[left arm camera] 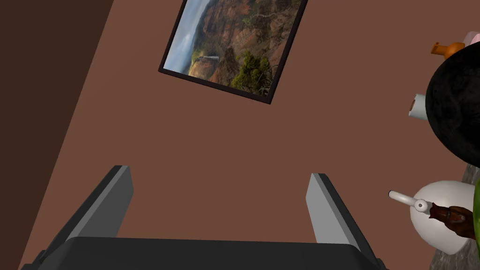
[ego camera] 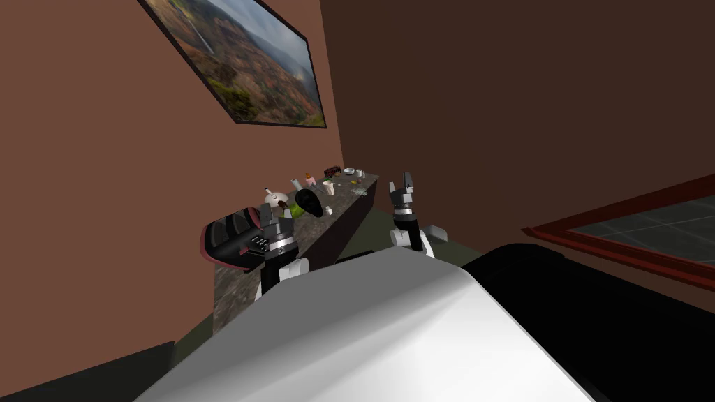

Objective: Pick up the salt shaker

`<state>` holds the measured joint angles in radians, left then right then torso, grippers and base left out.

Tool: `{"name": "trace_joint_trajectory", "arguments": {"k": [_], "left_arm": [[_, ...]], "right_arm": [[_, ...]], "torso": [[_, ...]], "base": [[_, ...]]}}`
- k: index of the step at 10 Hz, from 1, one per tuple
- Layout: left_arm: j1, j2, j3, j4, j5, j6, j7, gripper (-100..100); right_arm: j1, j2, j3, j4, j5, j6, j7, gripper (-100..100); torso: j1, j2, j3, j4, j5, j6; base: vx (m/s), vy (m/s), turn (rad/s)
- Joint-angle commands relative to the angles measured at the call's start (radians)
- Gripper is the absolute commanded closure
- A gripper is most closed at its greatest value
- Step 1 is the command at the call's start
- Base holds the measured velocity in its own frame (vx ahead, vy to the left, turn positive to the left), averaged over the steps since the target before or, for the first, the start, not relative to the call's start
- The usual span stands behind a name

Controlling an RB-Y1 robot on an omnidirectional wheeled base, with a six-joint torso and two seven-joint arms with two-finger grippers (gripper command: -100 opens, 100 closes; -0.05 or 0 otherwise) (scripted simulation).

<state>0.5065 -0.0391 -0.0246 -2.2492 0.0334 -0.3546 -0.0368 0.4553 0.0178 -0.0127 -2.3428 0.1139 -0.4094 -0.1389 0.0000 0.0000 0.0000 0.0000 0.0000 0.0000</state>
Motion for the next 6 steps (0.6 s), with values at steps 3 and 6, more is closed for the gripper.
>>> {"name": "trace_joint_trajectory", "arguments": {"k": [3,6], "left_arm": [[0.005,0.081,0.000,0.006,0.001,0.024,-0.005,-100],[0.016,0.178,0.001,0.020,0.004,0.079,-0.015,-100]], "right_arm": [[0.000,0.000,0.000,0.000,0.000,0.000,0.000,0],[0.000,0.000,0.000,0.000,0.000,0.000,0.000,0]], "torso": [[-0.001,0.000,0.000,0.000,0.000,0.000],[-0.001,-0.001,0.000,0.000,0.000,0.000]], "base": [[0.006,-0.012,-0.045],[0.010,-0.026,-0.090]]}}
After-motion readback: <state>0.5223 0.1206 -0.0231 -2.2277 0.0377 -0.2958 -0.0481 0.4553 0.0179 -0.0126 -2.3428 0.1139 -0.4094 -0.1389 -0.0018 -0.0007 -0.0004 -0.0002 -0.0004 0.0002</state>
